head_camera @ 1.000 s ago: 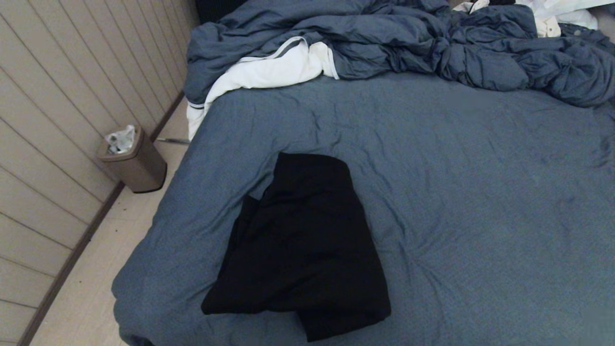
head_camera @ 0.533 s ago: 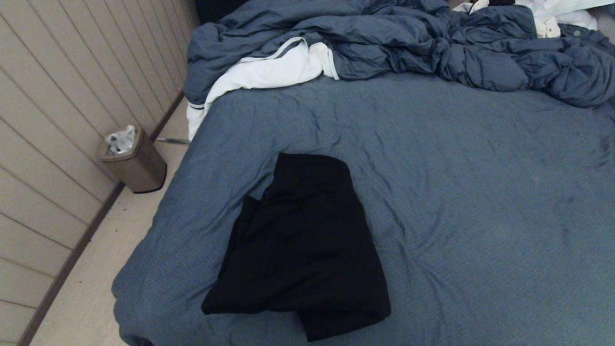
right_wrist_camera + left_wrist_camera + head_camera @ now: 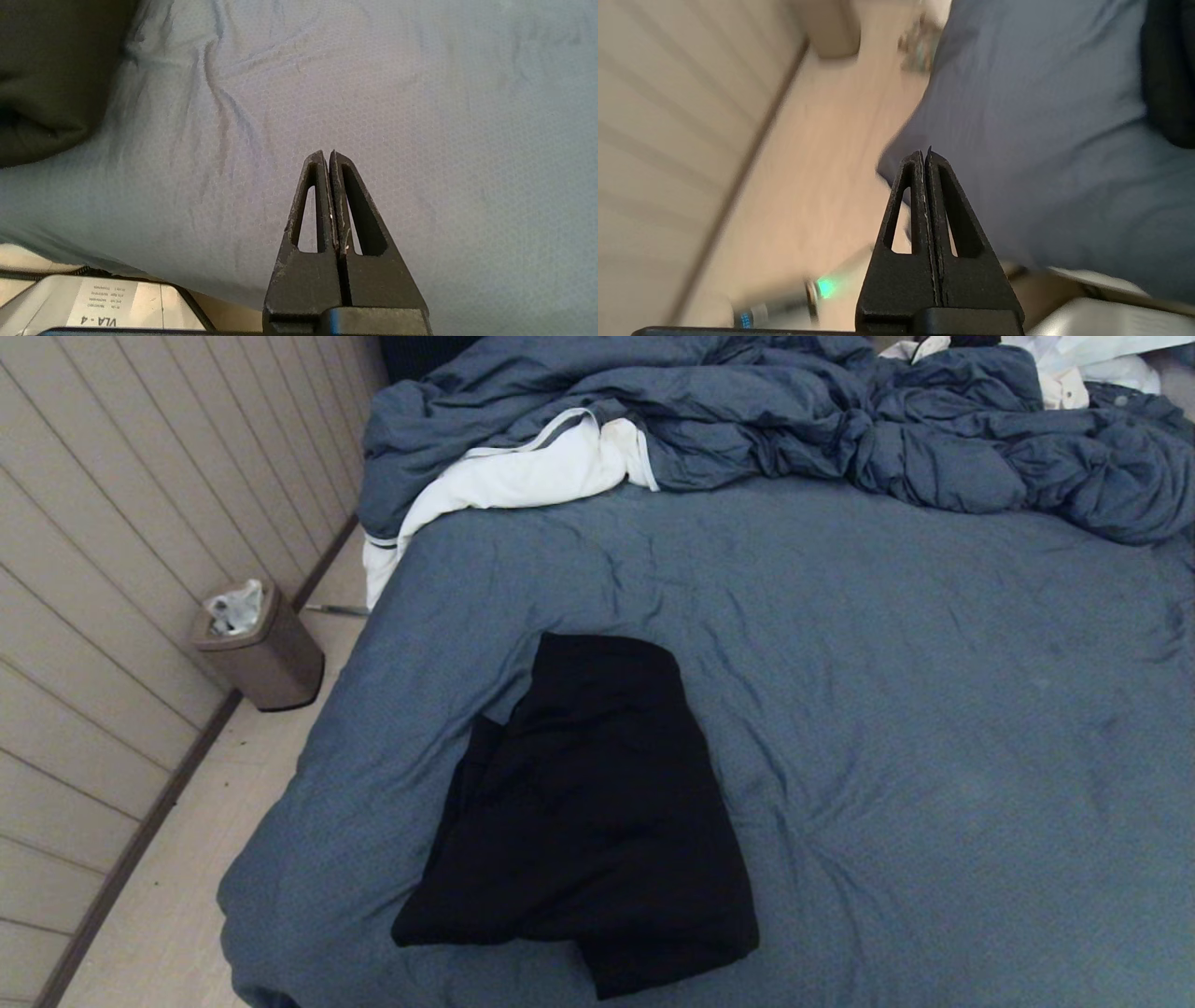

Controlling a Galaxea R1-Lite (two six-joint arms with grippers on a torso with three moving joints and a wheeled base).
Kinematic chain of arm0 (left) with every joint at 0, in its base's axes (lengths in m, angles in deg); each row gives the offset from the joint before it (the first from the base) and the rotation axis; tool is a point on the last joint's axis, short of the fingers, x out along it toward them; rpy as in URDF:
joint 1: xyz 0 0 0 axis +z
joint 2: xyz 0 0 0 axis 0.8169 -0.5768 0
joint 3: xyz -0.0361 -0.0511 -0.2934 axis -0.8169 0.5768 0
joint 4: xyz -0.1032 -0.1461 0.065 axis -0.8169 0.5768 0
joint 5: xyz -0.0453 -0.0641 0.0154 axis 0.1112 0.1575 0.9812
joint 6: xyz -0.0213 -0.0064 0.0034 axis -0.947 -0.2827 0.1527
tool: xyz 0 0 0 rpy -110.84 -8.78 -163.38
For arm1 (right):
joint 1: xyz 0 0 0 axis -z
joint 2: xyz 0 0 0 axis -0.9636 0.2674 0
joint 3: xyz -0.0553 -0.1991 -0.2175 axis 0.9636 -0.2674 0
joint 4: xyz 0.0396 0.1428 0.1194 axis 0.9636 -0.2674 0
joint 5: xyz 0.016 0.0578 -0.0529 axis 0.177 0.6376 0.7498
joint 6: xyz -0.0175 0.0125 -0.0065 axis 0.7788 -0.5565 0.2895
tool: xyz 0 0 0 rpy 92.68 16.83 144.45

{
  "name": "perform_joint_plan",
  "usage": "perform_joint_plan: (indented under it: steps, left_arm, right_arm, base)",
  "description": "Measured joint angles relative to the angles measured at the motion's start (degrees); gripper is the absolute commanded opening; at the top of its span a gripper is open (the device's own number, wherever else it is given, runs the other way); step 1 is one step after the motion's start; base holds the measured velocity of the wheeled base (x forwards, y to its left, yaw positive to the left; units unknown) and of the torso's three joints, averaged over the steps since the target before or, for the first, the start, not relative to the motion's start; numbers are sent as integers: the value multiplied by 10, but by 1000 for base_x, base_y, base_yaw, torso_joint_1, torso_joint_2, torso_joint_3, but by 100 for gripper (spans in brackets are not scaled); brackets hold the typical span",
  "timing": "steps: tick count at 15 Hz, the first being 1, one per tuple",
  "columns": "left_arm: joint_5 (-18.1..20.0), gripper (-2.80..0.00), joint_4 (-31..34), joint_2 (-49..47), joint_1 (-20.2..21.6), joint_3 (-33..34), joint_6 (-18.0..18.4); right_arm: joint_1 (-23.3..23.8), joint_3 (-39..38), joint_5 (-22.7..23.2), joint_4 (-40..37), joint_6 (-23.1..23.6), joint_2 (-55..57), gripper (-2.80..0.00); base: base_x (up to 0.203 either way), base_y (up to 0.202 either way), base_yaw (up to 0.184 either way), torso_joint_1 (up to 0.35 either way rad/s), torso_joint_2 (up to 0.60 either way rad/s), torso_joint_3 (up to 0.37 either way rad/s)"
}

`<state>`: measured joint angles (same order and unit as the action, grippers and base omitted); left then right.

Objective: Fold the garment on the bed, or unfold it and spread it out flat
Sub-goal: Unfold the black sweatshirt

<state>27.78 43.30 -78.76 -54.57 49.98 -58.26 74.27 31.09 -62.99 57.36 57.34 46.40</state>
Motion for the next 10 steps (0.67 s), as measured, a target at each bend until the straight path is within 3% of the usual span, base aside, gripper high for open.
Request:
perform_joint_plan:
  steps: [3,5,7,10]
  left_arm:
    - [50,-280,-119,7,-1,52,41]
    - [59,-280,-133,8,-1,64,19]
    - [107,-280,-125,9,-1,80,-10]
    - [111,-280,-113,9,-1,85,-35]
  right_arm:
    - [0,-1,-3,-1,-9,-1,-280]
    - [0,-1,-3,-2,-10,-1,-280]
    - [0,-1,-3,-2,-10,-1,-280]
    - [1,-1,-3,-2,-9,-1,-280]
  base:
    - [0,0,0,0,0,0]
    - [0,0,0,0,0,0]
    - [0,0,0,0,0,0]
    - [0,0,0,0,0,0]
